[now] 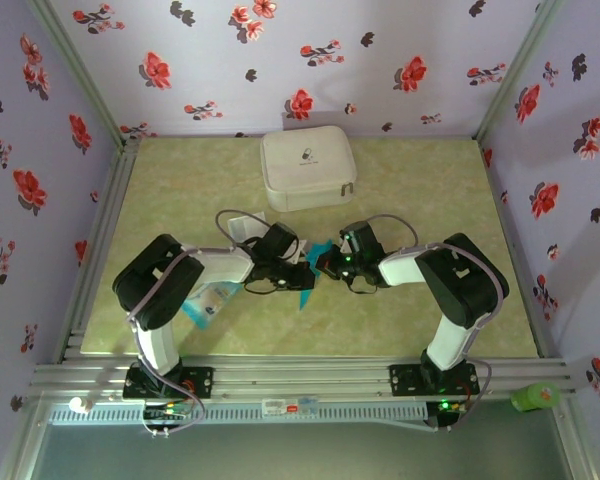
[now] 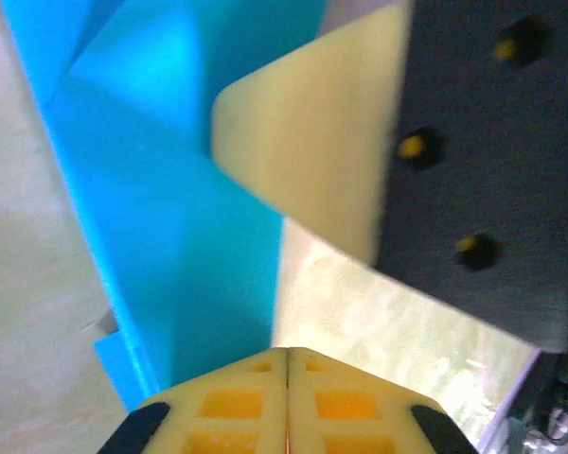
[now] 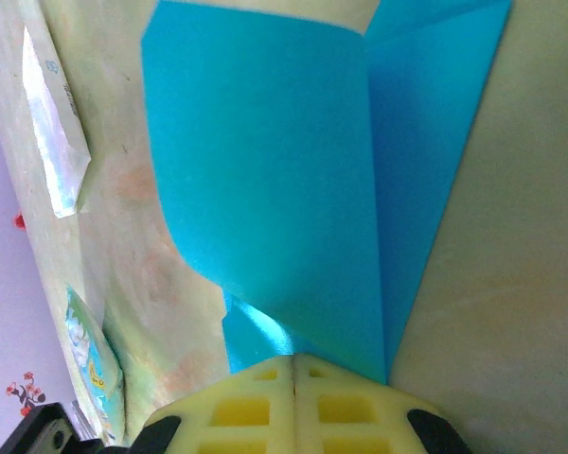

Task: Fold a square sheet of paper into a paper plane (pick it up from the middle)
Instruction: Fold the wing for the fifth time at the center of the table.

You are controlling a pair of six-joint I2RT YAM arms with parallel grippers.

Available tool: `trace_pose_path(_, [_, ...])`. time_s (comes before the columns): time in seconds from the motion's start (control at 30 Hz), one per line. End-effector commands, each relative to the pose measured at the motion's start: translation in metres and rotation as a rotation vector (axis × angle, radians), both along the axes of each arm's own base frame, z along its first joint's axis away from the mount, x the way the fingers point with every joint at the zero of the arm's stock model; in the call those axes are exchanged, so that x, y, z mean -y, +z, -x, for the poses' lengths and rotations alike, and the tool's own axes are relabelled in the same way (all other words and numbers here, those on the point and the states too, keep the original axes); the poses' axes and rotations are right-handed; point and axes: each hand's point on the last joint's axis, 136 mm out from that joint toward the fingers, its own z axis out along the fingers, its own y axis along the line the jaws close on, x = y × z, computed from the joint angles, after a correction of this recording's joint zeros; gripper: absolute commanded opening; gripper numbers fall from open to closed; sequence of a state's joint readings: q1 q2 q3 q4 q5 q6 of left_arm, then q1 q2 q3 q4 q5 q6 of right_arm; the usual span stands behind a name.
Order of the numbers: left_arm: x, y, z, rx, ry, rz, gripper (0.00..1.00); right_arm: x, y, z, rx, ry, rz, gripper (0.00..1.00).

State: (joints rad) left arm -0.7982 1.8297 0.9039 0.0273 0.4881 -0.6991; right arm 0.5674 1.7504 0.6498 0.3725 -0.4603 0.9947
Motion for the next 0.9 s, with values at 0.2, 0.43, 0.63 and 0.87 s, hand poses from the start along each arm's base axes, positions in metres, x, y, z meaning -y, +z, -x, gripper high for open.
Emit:
trace_pose_path(0.2, [-0.03,-0.036,0.023,-0.046,-0.012,-0.108,0.04,0.019,-0.019,0.005,-0.044,-0.034,0.115,0.05])
trace_pose_path(0.43, [-0.044,-0.044,0.043,-0.058,-0.038,-0.106,0.01,0.035,0.037,-0.005,0.097,-0.032,0.16,0.06])
trace_pose_path(0.63, [-0.045,-0.045,0.049,-0.066,-0.047,-0.081,0.01,0.024,0.053,0.005,0.138,0.001,0.068,0.05])
trace_pose_path(0.87, [-0.044,-0.043,0.048,-0.062,-0.043,-0.076,0.01,-0.013,0.049,0.007,0.128,0.07,0.0,0.04])
